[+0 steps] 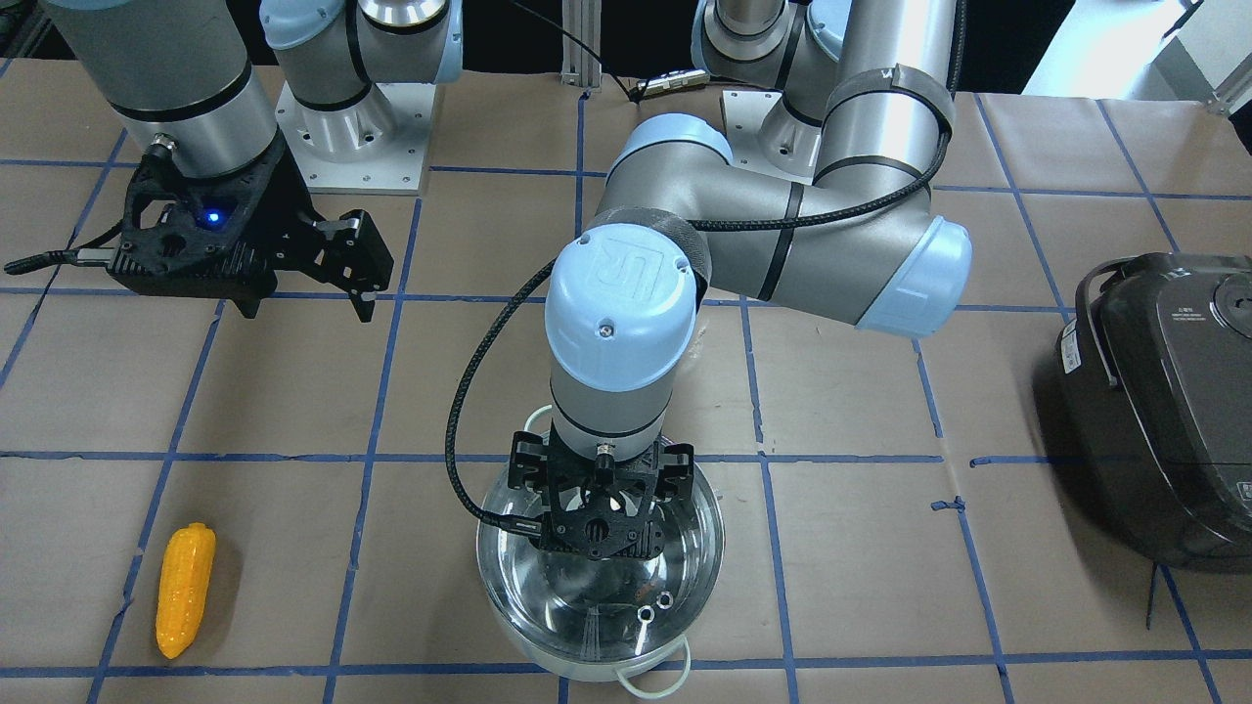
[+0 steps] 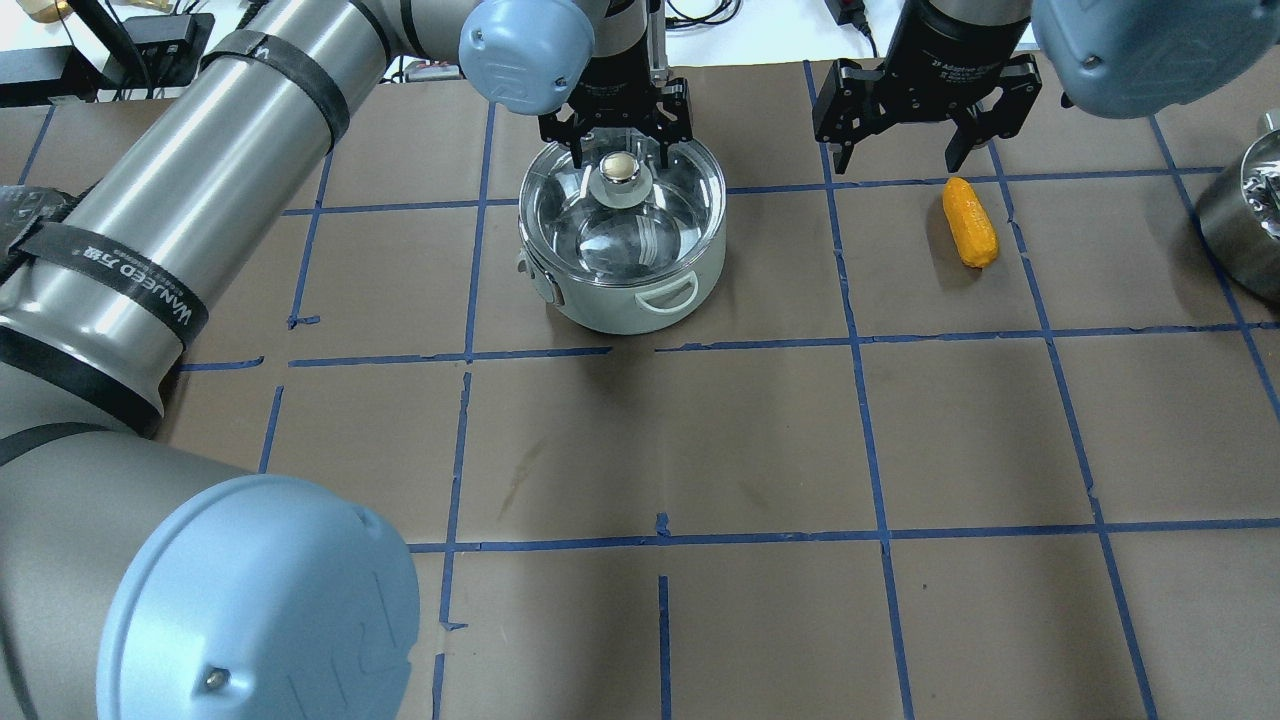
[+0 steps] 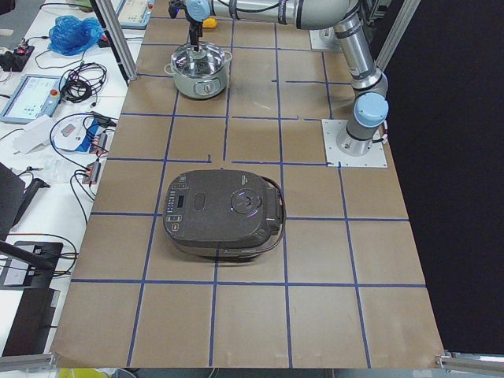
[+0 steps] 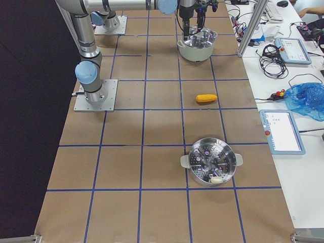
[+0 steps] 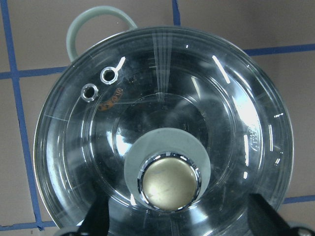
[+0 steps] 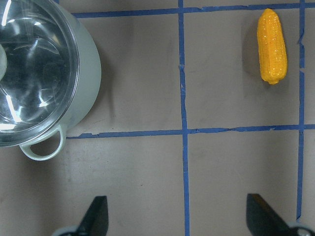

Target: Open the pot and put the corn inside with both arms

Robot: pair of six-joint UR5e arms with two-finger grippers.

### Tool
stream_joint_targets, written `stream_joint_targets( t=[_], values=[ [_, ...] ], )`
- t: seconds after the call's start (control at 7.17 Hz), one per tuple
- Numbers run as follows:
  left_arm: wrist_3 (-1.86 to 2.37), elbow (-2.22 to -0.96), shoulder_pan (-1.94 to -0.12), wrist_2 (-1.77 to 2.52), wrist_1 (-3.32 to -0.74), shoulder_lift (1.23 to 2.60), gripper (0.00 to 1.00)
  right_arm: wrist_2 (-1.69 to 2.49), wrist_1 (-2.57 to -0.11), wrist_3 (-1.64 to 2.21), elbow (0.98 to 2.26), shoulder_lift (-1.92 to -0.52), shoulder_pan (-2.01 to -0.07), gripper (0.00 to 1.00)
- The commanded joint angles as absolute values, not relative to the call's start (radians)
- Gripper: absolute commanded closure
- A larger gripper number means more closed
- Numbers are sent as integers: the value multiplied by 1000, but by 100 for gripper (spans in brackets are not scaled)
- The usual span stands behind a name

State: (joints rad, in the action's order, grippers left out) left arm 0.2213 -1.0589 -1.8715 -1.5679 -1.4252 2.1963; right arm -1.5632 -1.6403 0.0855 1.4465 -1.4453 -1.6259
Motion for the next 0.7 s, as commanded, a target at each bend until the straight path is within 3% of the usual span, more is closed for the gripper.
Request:
stream_joint_targets(
  t=[0.0,0.42,0.56],
  values=[
    [196,-1072,-1871,-1569,-1404,2200,0,-1571,-1638,84,1447,-1447,-1626,0],
    [198,-1062,-1868,-1569,-1372,2233,0,-1563,-1643,84,1447,-1445,-1629,0],
    [202,-1062,-1868,-1571,-1371,2235,11,-1563,-1643,84,1447,-1445,-1629,0]
  ],
)
